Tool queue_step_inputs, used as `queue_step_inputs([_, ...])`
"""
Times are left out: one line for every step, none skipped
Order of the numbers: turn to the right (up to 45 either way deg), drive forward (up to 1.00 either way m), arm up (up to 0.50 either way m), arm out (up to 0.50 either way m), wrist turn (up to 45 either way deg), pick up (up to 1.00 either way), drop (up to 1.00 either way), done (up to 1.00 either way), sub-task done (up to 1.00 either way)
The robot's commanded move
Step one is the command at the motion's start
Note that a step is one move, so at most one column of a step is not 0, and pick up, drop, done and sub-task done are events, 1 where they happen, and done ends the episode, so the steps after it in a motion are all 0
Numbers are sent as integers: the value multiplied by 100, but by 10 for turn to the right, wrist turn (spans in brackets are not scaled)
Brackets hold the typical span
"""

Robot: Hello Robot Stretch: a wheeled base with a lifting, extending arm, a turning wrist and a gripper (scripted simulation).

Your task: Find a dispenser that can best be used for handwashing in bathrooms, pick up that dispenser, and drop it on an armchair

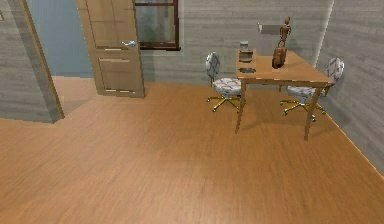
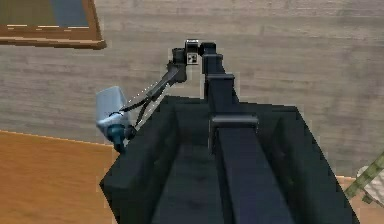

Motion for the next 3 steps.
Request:
queue_step_inputs([0, 0, 0, 0, 450, 0, 0, 0, 0])
queue_step_inputs([0, 0, 0, 0, 450, 0, 0, 0, 0])
queue_step_inputs([0, 0, 0, 0, 450, 0, 0, 0, 0])
